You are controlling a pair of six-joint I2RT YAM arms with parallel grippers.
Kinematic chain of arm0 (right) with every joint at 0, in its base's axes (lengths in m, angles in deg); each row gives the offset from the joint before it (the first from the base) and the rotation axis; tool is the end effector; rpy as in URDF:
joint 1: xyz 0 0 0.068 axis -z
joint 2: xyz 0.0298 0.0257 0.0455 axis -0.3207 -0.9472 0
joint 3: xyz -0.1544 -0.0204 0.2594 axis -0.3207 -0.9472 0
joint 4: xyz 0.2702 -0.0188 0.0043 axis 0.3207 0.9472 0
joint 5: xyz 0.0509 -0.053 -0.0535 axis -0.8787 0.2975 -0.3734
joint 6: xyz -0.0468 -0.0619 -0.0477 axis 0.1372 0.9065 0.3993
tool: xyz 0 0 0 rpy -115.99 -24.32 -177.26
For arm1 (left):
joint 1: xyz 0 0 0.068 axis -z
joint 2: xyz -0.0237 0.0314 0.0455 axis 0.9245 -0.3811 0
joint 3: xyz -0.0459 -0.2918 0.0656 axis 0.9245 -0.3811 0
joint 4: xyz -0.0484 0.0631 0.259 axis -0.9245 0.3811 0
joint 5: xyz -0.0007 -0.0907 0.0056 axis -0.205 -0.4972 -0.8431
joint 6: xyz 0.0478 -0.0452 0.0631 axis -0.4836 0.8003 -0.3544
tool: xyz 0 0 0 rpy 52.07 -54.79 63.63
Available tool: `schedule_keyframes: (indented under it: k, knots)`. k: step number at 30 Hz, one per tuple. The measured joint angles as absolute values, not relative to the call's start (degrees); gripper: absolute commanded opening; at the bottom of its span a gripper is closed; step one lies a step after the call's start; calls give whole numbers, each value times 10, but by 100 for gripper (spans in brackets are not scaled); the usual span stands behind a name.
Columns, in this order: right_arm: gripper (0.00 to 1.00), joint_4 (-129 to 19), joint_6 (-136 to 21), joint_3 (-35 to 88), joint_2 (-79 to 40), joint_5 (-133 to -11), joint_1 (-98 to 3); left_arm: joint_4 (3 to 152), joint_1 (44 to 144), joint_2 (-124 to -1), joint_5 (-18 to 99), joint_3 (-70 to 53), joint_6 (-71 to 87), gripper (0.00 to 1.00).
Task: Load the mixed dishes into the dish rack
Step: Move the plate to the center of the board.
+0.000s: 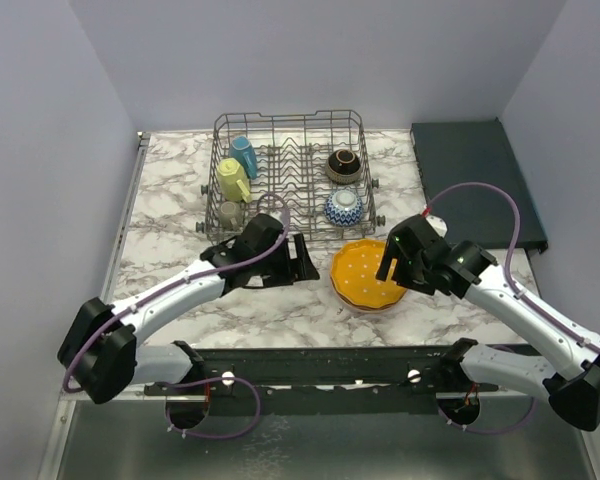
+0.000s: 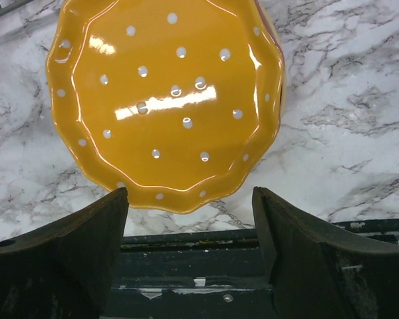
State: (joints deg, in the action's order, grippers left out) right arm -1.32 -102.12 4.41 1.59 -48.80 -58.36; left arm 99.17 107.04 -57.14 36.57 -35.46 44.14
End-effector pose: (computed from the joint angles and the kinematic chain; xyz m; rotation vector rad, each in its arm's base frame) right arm 0.1740 0.1156 0.2675 0.3567 2.5608 0.2315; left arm 0.2100 -0.1952 0.2314 -0.0669 2.5461 -0.9356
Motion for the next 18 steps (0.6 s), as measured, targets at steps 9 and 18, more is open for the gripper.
schedule_keyframes:
  k: [9, 18]
  knots:
    - [80, 1, -1060, 29, 42, -486, -583, 932, 1129, -677, 367, -322, 465, 82]
    - [82, 14, -1079, 24, 50, -485, -583, 886, 1136, -752, 373, -286, 466, 83]
